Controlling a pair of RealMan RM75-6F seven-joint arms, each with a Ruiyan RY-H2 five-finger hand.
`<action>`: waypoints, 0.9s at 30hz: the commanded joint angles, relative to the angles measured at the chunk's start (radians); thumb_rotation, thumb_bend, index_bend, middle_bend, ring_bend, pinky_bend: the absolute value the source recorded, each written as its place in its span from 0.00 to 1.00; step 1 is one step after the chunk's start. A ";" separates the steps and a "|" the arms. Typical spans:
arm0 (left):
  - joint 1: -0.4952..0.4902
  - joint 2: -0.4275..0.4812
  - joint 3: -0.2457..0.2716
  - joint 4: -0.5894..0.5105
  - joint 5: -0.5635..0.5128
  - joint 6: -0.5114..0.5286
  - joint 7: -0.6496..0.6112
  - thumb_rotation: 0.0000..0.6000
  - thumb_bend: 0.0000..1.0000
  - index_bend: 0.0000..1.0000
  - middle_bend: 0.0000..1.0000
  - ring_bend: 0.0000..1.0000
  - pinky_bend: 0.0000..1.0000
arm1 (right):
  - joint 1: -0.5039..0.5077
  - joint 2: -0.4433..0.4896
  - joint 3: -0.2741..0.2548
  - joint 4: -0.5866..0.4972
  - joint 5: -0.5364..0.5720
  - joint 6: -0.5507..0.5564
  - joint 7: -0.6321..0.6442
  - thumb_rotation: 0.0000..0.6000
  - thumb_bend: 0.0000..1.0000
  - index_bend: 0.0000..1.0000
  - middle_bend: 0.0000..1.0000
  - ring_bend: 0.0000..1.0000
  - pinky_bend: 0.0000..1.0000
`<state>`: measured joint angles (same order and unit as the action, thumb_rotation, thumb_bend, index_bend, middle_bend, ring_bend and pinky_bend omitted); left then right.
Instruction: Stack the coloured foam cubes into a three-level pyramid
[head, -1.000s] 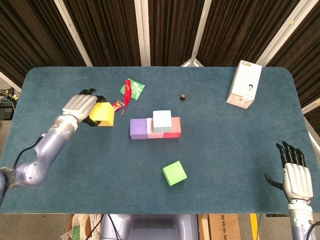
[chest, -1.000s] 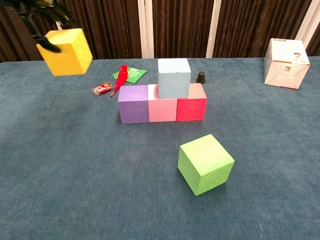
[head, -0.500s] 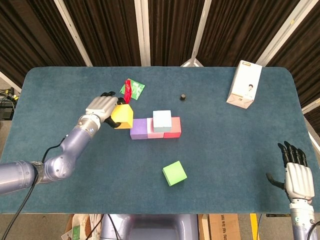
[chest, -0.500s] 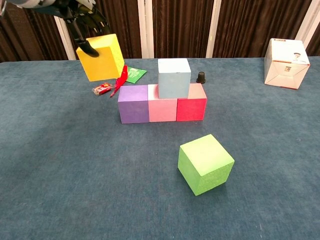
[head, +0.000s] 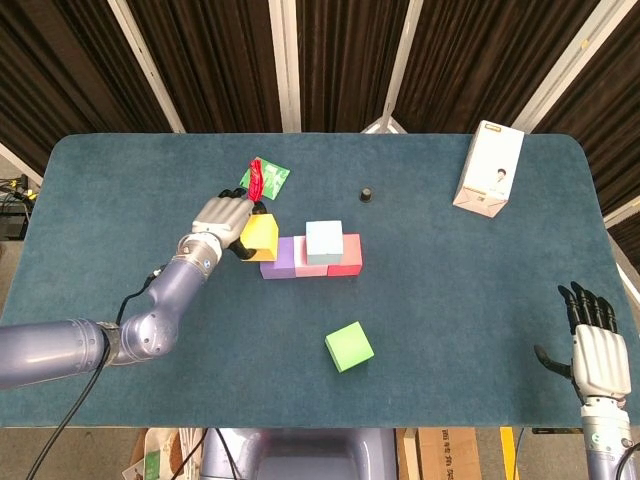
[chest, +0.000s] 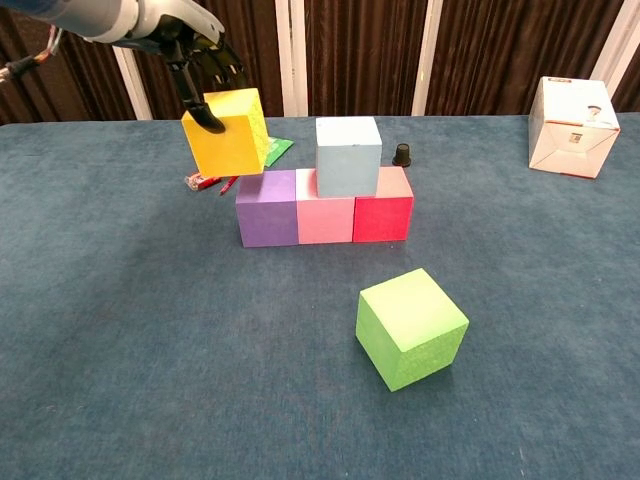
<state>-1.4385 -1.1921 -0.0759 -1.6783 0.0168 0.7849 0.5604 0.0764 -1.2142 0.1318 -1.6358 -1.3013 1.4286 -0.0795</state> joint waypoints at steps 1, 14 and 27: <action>-0.012 -0.020 -0.006 0.008 -0.011 0.012 0.011 1.00 0.43 0.29 0.28 0.00 0.00 | 0.000 0.001 0.000 0.000 0.000 0.000 0.000 1.00 0.25 0.11 0.08 0.00 0.00; -0.077 -0.100 -0.029 0.041 -0.137 0.086 0.104 1.00 0.43 0.29 0.28 0.00 0.00 | -0.005 0.009 0.002 -0.001 -0.004 0.007 0.014 1.00 0.25 0.11 0.08 0.00 0.00; -0.087 -0.141 -0.075 0.067 -0.199 0.126 0.158 1.00 0.42 0.30 0.28 0.00 0.00 | -0.003 0.008 0.005 0.004 0.002 0.002 0.017 1.00 0.25 0.11 0.08 0.00 0.00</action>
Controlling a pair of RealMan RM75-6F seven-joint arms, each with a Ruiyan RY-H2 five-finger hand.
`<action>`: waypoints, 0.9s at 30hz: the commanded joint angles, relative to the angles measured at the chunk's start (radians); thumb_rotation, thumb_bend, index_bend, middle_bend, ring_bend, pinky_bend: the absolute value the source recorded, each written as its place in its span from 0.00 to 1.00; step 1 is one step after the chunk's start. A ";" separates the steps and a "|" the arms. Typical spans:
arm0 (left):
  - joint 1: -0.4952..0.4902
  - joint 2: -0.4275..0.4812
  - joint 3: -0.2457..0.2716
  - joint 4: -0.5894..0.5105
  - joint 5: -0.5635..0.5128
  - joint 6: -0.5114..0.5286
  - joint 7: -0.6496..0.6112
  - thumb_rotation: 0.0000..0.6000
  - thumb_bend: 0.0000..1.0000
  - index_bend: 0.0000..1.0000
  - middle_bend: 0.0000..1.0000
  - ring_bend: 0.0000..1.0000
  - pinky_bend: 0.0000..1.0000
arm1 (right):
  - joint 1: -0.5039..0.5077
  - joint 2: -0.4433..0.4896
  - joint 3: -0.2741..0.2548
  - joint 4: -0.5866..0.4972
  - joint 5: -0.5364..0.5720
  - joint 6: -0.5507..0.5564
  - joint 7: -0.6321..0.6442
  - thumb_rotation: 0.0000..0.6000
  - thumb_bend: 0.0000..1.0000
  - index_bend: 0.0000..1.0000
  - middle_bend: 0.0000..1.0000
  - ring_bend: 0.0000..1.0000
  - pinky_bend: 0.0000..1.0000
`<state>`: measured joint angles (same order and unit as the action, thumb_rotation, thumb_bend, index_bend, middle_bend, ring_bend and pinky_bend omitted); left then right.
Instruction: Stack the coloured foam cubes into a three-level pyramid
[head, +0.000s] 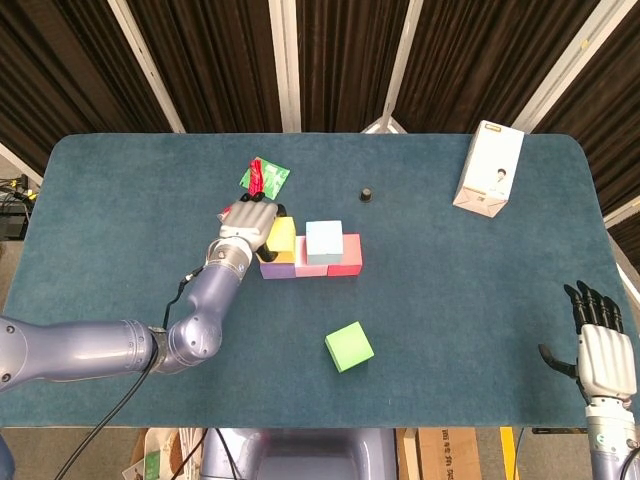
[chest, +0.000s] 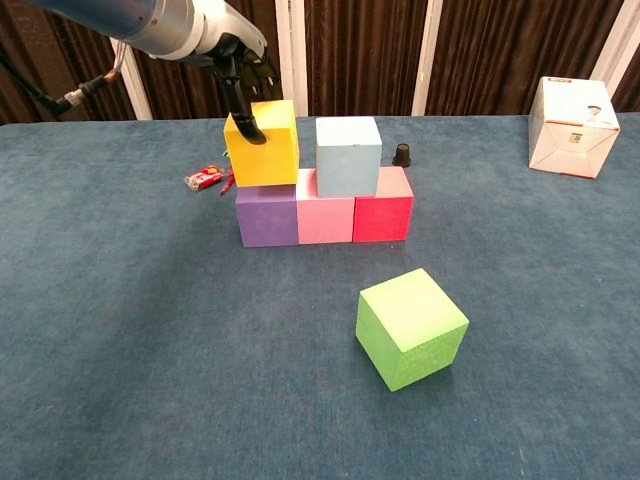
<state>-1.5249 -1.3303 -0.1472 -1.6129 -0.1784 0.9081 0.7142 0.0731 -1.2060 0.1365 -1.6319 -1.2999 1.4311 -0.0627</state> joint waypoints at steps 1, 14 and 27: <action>-0.002 -0.005 -0.005 0.002 -0.008 0.005 0.009 1.00 0.42 0.30 0.28 0.00 0.00 | 0.000 0.000 0.001 0.000 0.001 0.000 0.001 1.00 0.25 0.11 0.08 0.00 0.00; -0.001 -0.036 -0.045 0.013 -0.051 0.041 0.072 1.00 0.42 0.30 0.28 0.00 0.00 | -0.002 0.005 0.004 0.002 0.001 0.002 0.015 1.00 0.25 0.11 0.08 0.00 0.00; 0.012 -0.076 -0.079 0.039 -0.062 0.083 0.120 1.00 0.42 0.30 0.27 0.00 0.00 | -0.004 0.010 0.006 0.002 0.003 0.002 0.026 1.00 0.25 0.11 0.08 0.00 0.00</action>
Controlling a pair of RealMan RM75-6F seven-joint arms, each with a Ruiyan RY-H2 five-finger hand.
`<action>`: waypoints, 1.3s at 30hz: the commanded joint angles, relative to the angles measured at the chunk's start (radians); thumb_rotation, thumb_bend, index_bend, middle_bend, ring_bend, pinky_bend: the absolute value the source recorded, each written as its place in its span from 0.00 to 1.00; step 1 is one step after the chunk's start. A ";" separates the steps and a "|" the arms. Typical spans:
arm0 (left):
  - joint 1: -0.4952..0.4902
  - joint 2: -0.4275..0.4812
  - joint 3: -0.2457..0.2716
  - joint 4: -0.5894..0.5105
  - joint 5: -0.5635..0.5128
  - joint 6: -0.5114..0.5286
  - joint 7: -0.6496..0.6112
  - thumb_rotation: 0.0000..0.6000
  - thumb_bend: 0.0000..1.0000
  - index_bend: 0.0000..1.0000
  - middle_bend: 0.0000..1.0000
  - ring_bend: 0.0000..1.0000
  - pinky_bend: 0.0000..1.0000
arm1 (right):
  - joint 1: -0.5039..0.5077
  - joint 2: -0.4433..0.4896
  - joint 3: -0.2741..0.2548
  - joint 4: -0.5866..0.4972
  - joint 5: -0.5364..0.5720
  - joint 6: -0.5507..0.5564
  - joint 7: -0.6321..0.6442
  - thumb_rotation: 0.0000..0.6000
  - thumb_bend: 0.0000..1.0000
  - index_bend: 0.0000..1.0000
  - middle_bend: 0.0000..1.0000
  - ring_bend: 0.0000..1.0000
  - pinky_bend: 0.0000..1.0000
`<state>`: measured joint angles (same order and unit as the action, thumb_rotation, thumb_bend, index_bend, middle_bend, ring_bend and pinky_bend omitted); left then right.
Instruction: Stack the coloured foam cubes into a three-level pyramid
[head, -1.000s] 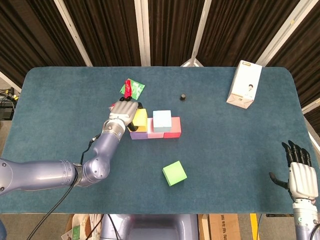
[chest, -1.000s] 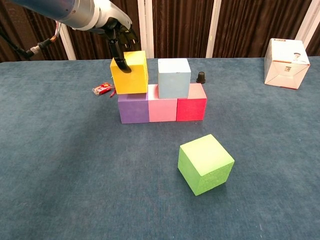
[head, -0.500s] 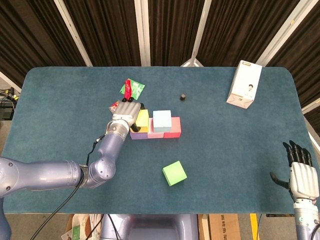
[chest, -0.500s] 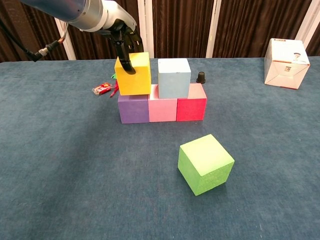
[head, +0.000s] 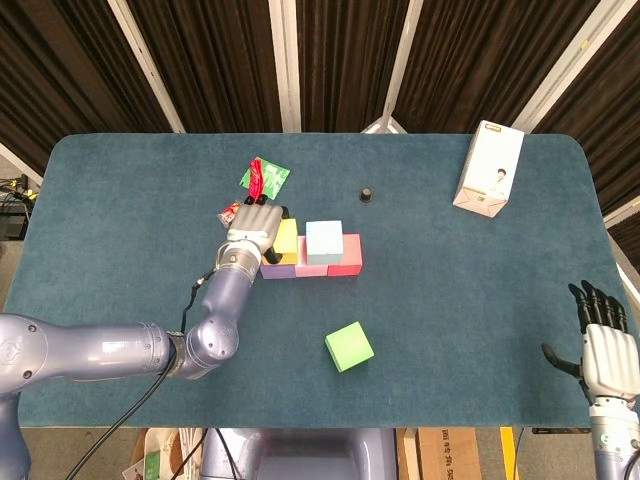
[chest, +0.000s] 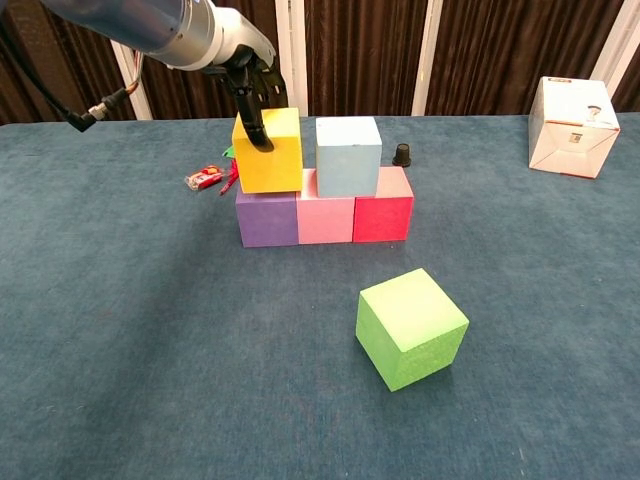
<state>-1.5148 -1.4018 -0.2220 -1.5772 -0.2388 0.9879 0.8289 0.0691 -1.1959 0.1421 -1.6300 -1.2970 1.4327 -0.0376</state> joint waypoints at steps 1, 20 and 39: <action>0.002 -0.007 -0.007 0.004 -0.002 0.005 0.008 1.00 0.41 0.30 0.27 0.00 0.00 | 0.000 0.000 0.001 0.000 0.001 0.000 0.001 1.00 0.25 0.11 0.08 0.00 0.00; 0.018 -0.054 -0.072 0.020 -0.013 0.053 0.082 1.00 0.41 0.30 0.27 0.00 0.00 | -0.003 0.009 0.003 -0.002 0.002 -0.001 0.018 1.00 0.25 0.11 0.08 0.00 0.00; 0.045 -0.075 -0.127 0.029 -0.018 0.074 0.131 1.00 0.40 0.30 0.26 0.00 0.00 | -0.003 0.009 0.004 -0.002 0.004 -0.002 0.019 1.00 0.25 0.11 0.08 0.00 0.00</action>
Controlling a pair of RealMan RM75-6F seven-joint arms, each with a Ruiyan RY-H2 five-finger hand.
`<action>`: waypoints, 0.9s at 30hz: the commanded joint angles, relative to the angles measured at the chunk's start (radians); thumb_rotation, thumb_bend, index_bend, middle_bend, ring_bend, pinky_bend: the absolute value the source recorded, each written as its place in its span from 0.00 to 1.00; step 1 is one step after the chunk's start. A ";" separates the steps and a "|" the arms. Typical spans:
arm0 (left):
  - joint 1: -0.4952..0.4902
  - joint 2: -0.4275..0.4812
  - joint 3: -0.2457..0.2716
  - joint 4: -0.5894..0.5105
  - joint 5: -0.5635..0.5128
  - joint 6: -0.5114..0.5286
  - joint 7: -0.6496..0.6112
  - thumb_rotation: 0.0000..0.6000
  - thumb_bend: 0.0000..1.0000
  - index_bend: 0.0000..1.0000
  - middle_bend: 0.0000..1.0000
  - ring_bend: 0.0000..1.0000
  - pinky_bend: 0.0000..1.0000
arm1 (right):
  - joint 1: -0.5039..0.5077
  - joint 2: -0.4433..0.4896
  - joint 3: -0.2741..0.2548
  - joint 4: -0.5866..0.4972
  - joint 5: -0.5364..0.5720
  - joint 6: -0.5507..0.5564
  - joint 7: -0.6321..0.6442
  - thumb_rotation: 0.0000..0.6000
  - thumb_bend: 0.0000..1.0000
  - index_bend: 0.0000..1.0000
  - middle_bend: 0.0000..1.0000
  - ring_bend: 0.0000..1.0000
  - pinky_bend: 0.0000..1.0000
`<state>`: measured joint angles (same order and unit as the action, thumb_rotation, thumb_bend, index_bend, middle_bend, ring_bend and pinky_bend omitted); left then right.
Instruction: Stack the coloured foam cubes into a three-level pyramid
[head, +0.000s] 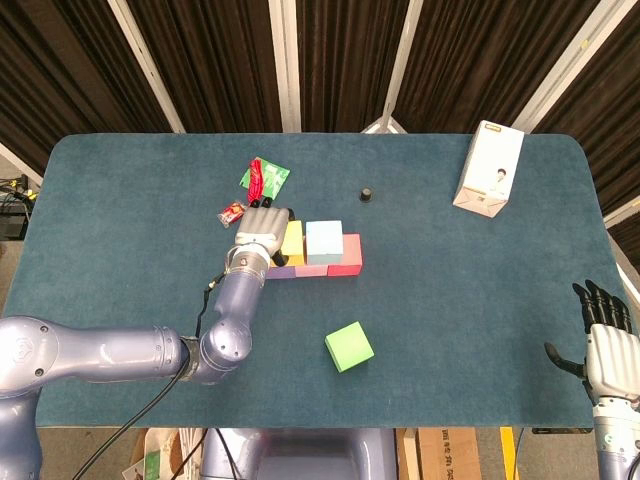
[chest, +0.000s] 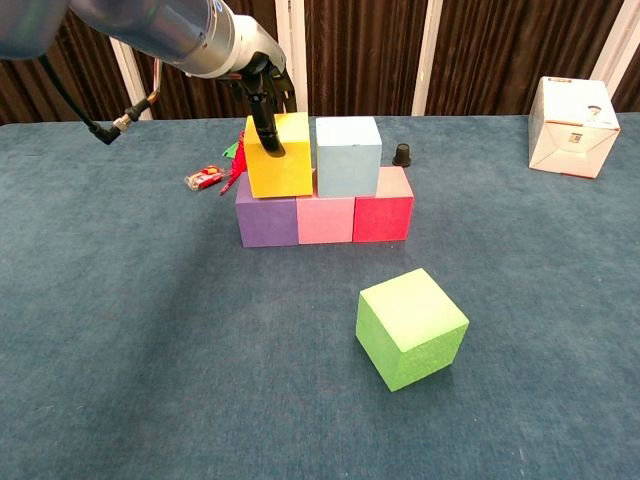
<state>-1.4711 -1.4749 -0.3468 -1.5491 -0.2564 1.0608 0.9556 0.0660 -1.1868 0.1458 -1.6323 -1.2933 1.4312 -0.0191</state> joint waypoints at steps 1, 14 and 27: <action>0.002 -0.002 -0.004 0.001 -0.001 0.002 0.006 1.00 0.40 0.29 0.26 0.00 0.00 | 0.000 0.000 0.000 0.000 0.000 0.000 0.001 1.00 0.25 0.11 0.08 0.00 0.00; 0.014 -0.020 -0.026 0.015 0.002 0.005 0.035 1.00 0.38 0.27 0.24 0.00 0.00 | 0.000 0.001 0.001 0.001 0.002 -0.002 0.003 1.00 0.25 0.11 0.08 0.00 0.00; 0.020 -0.032 -0.050 0.012 0.002 0.016 0.060 1.00 0.38 0.25 0.22 0.00 0.00 | -0.001 0.004 0.001 -0.001 0.002 -0.001 0.009 1.00 0.25 0.11 0.08 0.00 0.00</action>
<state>-1.4507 -1.5061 -0.3964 -1.5370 -0.2537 1.0765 1.0138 0.0646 -1.1826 0.1473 -1.6336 -1.2911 1.4299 -0.0099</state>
